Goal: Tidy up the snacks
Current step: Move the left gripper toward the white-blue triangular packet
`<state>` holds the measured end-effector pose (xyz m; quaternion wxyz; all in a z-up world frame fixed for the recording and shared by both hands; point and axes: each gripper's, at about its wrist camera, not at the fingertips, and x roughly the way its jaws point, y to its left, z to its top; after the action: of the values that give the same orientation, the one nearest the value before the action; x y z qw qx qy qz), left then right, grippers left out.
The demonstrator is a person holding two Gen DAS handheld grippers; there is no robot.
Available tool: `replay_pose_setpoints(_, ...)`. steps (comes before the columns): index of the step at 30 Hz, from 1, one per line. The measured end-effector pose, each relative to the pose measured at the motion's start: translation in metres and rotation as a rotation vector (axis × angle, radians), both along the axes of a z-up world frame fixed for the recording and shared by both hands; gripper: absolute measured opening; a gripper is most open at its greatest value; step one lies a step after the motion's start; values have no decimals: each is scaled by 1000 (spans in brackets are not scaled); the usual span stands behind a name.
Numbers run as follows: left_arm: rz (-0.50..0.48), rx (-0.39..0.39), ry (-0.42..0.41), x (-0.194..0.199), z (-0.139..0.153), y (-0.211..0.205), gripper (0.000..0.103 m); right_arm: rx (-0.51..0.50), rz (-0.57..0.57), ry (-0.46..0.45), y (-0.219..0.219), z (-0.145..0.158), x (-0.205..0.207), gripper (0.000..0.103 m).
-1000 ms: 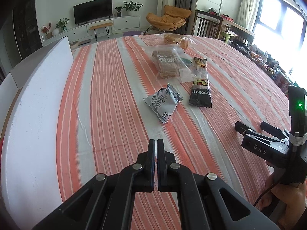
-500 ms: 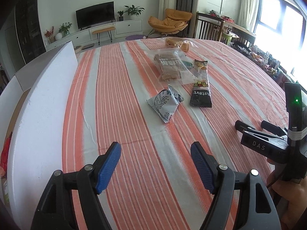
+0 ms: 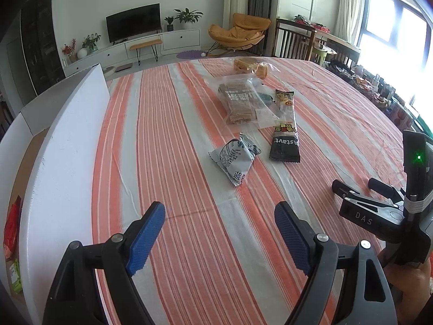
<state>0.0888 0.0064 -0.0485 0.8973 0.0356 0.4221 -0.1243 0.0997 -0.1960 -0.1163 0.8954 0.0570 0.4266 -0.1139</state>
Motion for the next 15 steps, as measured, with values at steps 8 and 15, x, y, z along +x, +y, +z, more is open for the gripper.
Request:
replay_pose_setpoints(8,-20,15,22,6,-4,-4,83,0,0,0,0,0,0,90)
replay_pose_setpoints(15,-30,23,28,7,-4,-5,84,0,0,0,0,0,0,90)
